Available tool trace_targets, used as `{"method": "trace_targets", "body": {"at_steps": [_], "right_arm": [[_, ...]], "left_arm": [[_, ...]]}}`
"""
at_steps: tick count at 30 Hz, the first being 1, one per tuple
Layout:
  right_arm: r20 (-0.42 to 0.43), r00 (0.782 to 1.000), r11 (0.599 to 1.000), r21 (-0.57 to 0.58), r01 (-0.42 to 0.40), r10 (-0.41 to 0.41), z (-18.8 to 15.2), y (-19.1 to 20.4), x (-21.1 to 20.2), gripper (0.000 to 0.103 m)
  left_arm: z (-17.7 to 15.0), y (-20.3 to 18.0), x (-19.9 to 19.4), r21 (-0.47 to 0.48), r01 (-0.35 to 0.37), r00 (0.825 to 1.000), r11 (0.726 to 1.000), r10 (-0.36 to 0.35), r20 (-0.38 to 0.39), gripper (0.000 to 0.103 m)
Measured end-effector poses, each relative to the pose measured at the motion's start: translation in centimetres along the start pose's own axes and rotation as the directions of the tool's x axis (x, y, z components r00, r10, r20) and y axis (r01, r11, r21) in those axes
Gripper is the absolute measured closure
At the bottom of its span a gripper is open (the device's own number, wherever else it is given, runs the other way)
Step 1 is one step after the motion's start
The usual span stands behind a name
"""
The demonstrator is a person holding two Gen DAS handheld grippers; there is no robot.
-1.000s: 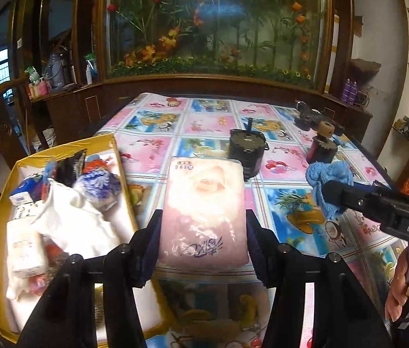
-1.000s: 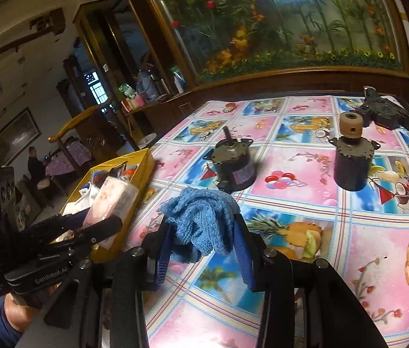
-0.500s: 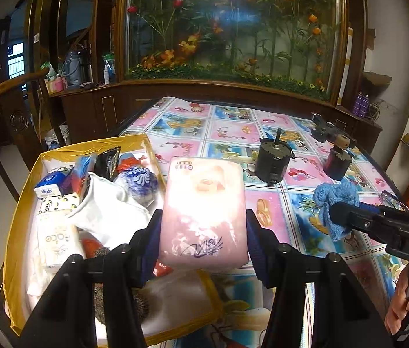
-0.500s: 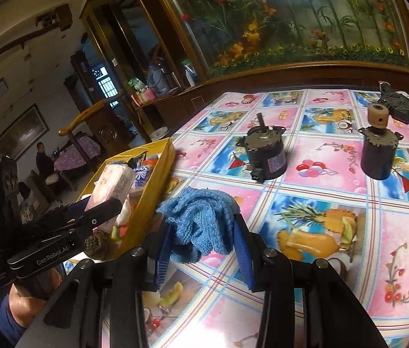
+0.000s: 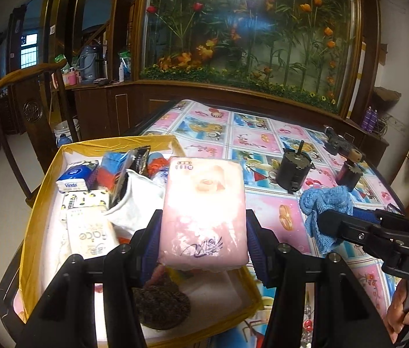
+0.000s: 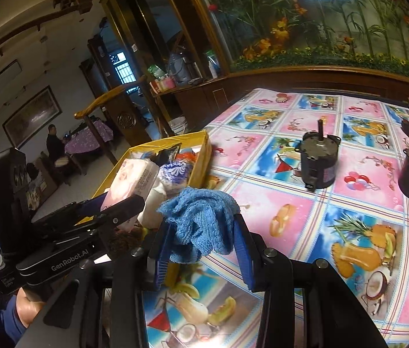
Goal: Organize soft objects
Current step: 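Carry the pink tissue pack and blue towel over the box with both tools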
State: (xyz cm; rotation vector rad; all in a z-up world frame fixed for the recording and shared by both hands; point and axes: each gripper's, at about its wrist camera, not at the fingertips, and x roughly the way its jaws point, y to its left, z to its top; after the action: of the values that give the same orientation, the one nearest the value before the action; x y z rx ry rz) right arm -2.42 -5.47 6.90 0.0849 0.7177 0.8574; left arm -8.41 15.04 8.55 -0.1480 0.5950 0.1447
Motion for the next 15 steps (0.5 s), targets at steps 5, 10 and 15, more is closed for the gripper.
{"method": "trace_targets", "body": {"at_steps": [5,10,15], "right_arm": [[-0.015,1.0,1.0,-0.018,-0.008,0.008,0.6,1.4,1.0,0.06],[-0.031,0.999,0.999,-0.043,-0.017,0.016,1.1,3.0,2.2,0.059],[-0.047,0.999,0.997,-0.064,-0.03,0.027,1.6,4.7,3.7,0.059]], "left_arm": [[-0.1,1.8,-0.2,-0.03,-0.016,1.0,0.999,0.016,0.006,0.05],[-0.1,4.1,-0.3,-0.074,-0.034,0.999,0.997,0.035,0.009,0.05],[-0.4,7.1,-0.7,-0.124,-0.061,0.998,0.99,0.063,0.014,0.05]]}}
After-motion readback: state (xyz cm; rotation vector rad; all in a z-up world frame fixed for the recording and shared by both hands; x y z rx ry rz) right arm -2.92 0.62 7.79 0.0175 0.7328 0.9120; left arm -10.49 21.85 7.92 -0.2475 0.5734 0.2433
